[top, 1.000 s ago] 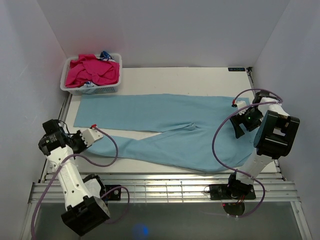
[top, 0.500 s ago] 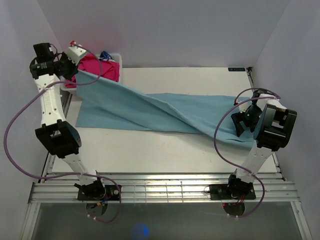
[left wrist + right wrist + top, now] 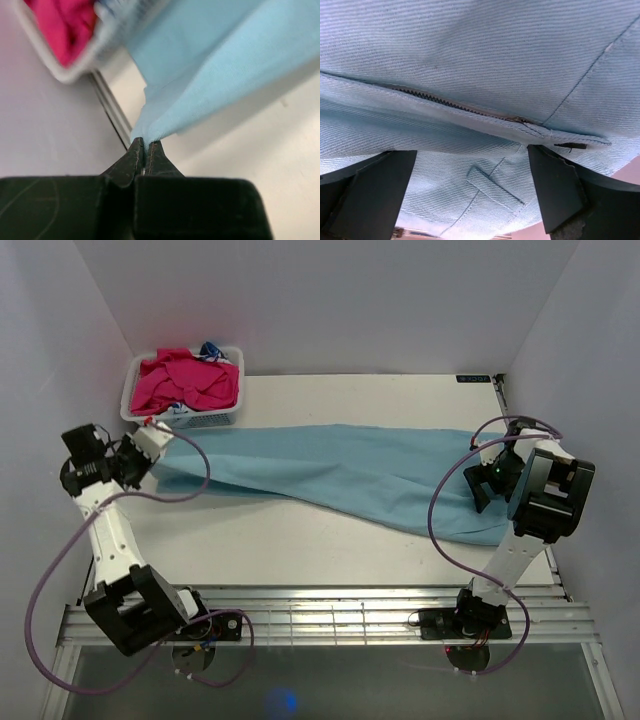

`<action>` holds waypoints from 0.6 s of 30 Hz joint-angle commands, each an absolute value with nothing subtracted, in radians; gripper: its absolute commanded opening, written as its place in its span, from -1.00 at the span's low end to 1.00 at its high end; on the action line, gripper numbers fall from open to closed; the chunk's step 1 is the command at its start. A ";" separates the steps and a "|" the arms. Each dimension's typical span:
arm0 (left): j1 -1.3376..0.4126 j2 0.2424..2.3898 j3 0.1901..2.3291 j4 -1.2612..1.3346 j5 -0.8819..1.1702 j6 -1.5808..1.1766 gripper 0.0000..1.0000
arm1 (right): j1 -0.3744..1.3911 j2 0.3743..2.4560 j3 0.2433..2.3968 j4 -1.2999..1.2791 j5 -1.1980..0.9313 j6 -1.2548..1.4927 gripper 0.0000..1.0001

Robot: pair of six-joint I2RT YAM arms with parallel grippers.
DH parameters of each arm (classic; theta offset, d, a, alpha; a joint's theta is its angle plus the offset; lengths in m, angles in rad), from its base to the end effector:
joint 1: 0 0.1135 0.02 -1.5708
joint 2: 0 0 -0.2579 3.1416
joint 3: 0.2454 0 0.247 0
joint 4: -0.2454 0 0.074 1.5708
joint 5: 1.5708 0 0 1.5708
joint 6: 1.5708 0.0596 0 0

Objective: Fold and stack the trousers
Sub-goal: Flatten the trousers out

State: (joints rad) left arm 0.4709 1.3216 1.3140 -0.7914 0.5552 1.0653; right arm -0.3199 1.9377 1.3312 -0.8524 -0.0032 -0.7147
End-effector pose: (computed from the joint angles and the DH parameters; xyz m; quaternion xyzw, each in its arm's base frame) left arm 0.2668 0.1006 0.3323 0.3596 0.8217 0.0689 0.4367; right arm 0.3404 -0.1126 0.1342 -0.1959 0.9790 -0.0263 0.0494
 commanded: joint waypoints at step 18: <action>0.614 1.329 0.909 -0.867 0.541 1.289 -1.00 | -0.445 1.528 1.223 -1.091 -0.144 -1.403 0.69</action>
State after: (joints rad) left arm 0.6064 1.2736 0.7769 -0.9146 0.4656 1.3819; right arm -0.4149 1.6478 1.3087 -0.9737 -0.1032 -1.1046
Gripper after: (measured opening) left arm 0.029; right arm 0.872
